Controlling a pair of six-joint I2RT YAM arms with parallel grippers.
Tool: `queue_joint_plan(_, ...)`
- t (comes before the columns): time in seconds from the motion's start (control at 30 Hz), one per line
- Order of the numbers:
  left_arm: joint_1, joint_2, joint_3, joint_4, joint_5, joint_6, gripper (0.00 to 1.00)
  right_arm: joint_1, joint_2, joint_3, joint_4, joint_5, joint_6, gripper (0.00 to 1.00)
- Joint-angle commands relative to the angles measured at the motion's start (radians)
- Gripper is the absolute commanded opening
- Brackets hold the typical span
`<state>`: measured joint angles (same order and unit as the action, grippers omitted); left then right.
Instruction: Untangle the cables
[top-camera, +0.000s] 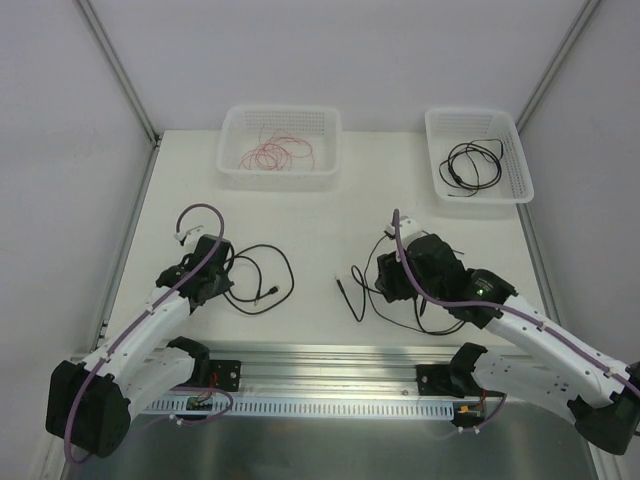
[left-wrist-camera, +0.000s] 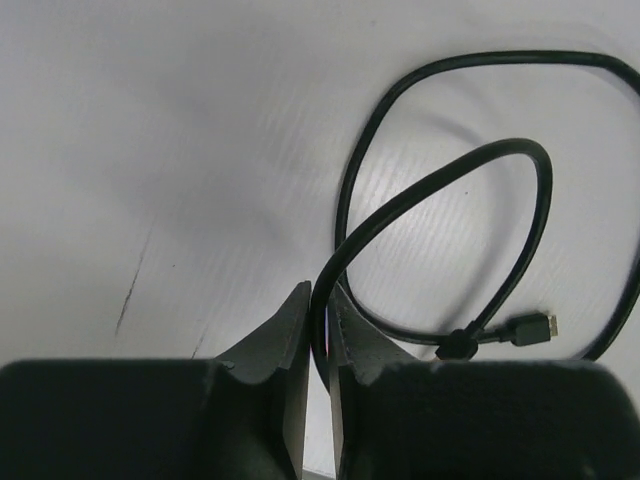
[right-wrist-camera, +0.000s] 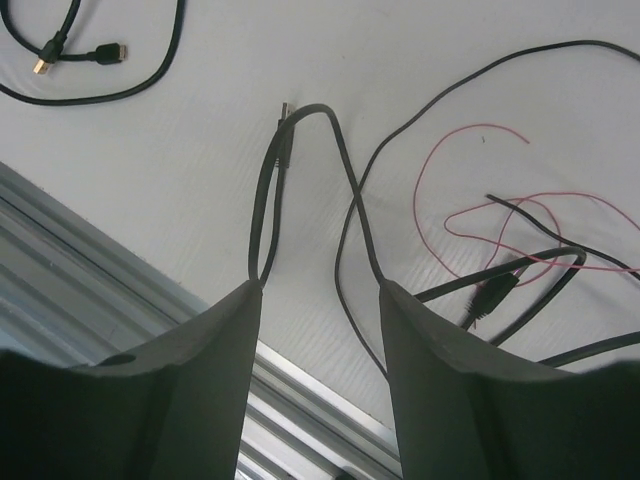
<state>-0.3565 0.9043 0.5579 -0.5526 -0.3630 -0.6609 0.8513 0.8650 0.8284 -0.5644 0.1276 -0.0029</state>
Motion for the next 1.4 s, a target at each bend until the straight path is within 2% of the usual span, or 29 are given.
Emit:
queue_joint_plan(0.0, 0.025, 0.025, -0.032, 0.103, -0.031, -0.103, 0.11, 0.014, -0.037, -0.028, 0.049, -0.023, 0.041, 0.54)
queue_joint_plan(0.03, 0.028, 0.033, -0.039, 0.120, -0.019, -0.100, 0.18, 0.015, -0.044, -0.037, 0.049, -0.025, 0.043, 0.54)
queue_joint_plan(0.2, 0.040, 0.087, -0.082, 0.181, 0.030, -0.103, 0.34, 0.015, -0.084, -0.058, 0.051, -0.028, 0.038, 0.56)
queue_joint_plan(0.27, 0.040, 0.120, -0.085, 0.197, 0.039, -0.098, 0.41, 0.017, -0.096, -0.066, 0.049, -0.028, 0.038, 0.62)
queue_joint_plan(0.43, 0.042, 0.194, -0.067, 0.206, 0.053, -0.083, 0.43, 0.017, -0.110, -0.078, 0.043, -0.031, 0.041, 0.78)
queue_joint_plan(0.57, 0.044, 0.252, -0.056, 0.212, 0.061, -0.075, 0.40, 0.015, -0.138, -0.084, 0.038, -0.028, 0.041, 0.84)
queue_joint_plan(0.8, 0.044, 0.323, -0.056, 0.214, 0.093, -0.071, 0.18, 0.017, -0.173, -0.080, 0.026, -0.013, 0.044, 0.92)
queue_joint_plan(0.93, 0.044, 0.340, -0.041, 0.215, 0.125, -0.040, 0.00, 0.018, -0.185, -0.080, 0.027, -0.016, 0.049, 0.99)
queue_joint_plan(1.1, 0.042, 0.289, -0.038, 0.215, 0.167, -0.008, 0.00, 0.025, -0.184, -0.080, 0.063, -0.094, 0.081, 0.97)
queue_joint_plan(1.37, 0.041, 0.019, -0.039, 0.223, 0.327, 0.053, 0.00, 0.077, -0.100, -0.109, 0.276, -0.210, 0.185, 0.97)
